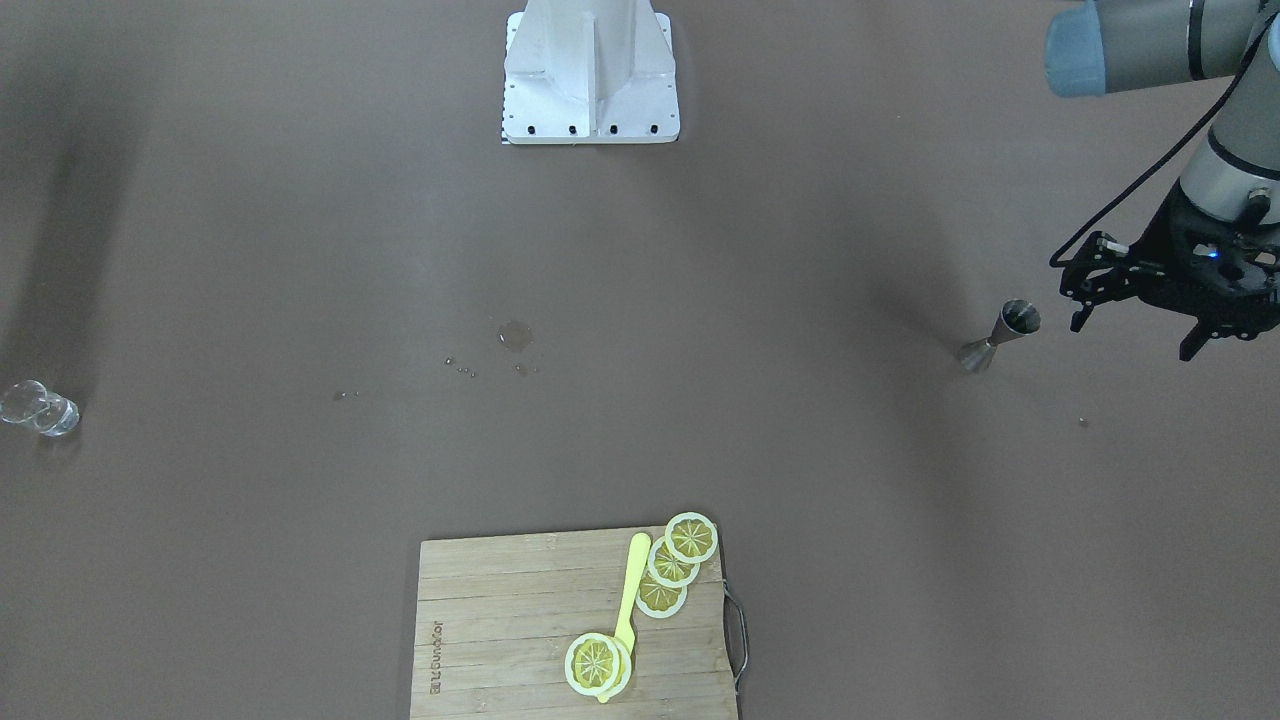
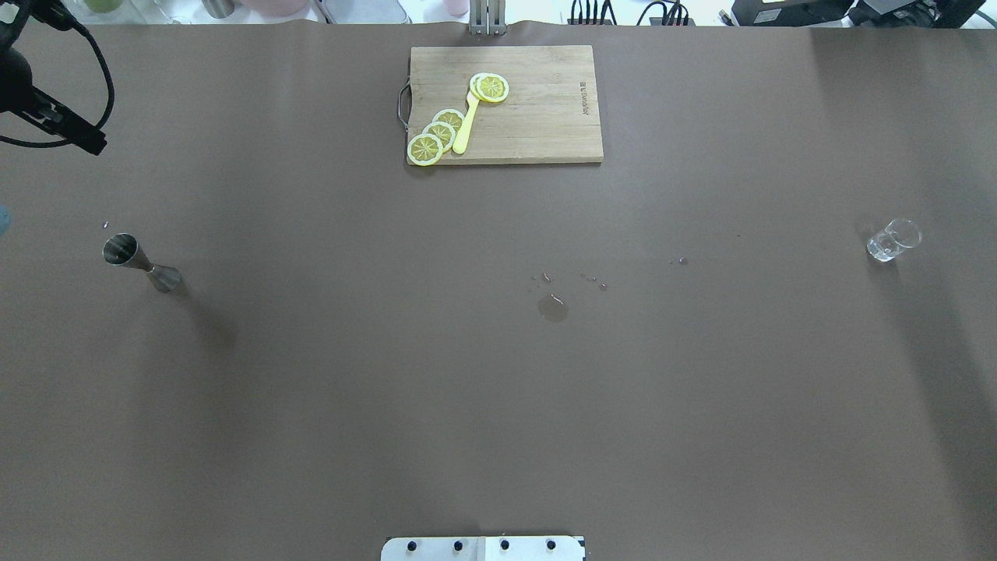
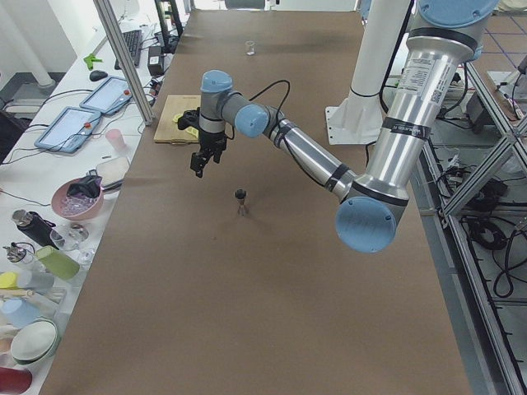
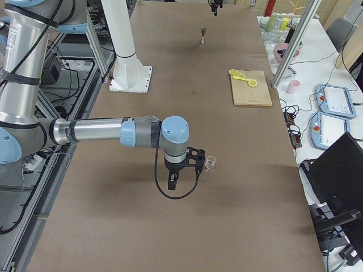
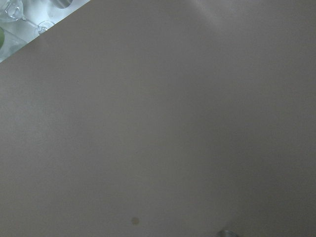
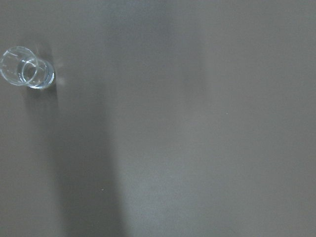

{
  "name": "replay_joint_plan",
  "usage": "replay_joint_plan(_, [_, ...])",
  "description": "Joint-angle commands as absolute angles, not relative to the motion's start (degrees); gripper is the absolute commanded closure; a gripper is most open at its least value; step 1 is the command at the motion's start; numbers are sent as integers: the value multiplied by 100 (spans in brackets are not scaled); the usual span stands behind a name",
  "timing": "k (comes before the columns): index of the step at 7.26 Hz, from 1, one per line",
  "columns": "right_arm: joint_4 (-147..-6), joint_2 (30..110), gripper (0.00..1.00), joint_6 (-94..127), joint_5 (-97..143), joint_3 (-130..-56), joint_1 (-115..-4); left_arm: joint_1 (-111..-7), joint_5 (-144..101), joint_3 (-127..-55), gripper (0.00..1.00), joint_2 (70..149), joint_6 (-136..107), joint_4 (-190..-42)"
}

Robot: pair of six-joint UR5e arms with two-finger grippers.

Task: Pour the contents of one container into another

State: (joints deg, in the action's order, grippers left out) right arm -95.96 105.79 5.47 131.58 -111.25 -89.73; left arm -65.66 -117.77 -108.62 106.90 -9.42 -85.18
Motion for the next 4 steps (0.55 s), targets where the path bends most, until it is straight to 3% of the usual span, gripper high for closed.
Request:
replay_joint_plan(1, [-9580,10582,0,545,13166,-11118,-8974,-6993,-12537,-10828,2,10557,-871,-8447])
replay_joint_plan(4, [-9090,10591,0,597,13411,-11162,-8974,-7828,-13166,-10819,1,9120,-713,-8516])
